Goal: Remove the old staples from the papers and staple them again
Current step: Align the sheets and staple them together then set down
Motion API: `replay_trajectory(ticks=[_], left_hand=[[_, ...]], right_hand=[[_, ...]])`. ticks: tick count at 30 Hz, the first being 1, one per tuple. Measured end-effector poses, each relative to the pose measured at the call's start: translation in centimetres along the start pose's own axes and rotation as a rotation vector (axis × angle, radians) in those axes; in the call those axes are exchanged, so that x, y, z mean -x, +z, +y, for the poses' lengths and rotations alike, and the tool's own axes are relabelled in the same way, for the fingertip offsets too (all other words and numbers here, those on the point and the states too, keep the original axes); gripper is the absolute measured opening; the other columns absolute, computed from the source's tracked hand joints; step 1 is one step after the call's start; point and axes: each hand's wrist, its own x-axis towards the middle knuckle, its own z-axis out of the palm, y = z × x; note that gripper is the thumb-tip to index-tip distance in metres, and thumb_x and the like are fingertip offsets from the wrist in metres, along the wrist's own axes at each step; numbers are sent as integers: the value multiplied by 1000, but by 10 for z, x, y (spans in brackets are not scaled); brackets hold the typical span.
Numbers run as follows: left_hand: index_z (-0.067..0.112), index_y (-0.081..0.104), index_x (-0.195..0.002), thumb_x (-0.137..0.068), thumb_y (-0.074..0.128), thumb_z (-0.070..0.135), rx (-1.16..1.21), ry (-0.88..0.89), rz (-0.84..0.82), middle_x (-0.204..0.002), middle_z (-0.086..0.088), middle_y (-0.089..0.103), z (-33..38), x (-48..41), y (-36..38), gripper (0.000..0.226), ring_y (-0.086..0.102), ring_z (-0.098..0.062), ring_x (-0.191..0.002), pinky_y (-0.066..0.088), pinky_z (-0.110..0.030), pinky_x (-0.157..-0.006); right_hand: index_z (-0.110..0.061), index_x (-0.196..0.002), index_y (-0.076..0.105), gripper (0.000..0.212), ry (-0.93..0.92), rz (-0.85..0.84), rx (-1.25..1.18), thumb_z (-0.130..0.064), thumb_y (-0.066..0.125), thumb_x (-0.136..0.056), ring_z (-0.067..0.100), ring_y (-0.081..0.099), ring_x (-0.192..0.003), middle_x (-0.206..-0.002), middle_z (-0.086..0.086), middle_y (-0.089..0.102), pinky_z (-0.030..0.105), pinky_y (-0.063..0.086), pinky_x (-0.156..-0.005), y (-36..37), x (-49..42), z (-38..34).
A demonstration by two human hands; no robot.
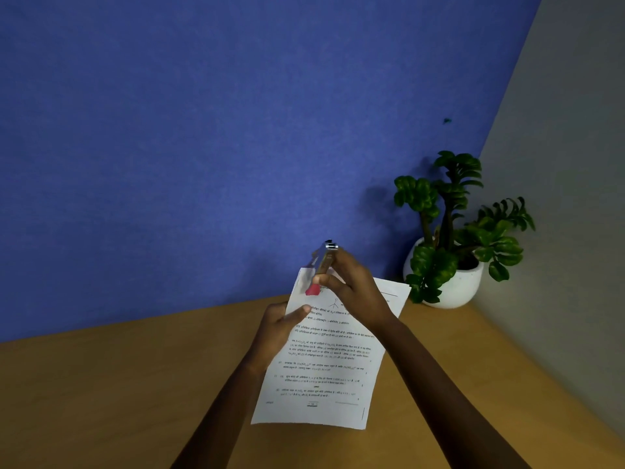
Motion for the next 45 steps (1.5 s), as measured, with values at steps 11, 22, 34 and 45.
replay_trajectory(ticks=[11,22,34,45], left_hand=[[23,69,-84,-88,56,13,-126,35,-44,-83,-4,73,-1,0,0,17,70,-17,-78,54,-30,-75],[38,59,-111,-72,69,46,-24,164,28,-101,5,70,22,4,14,41,69,-12,-92,55,-23,-69],[24,59,-98,-84,61,31,-249,403,269,-93,5,61,20,-2,20,15,59,-17,-92,49,-31,-75],[45,52,-113,-82,65,26,-84,260,145,-97,12,68,12,-6,14,39,69,-14,-88,58,-25,-66]], right_hand=[[-13,-94,53,7,75,-62,53,-14,56,-88,3,54,-72,-81,-6,58,-4,38,-57,-4,-5,-7],[-3,-101,55,14,48,40,81,-10,56,-88,19,62,-89,-96,11,67,5,43,-65,-1,-6,-5],[-17,-87,48,13,30,53,59,-6,54,-88,0,55,-65,-75,-5,58,1,41,-57,7,-6,-1],[-22,-93,52,15,32,48,-44,-8,54,-88,-6,57,-73,-83,-14,60,-3,42,-63,6,-5,9]])
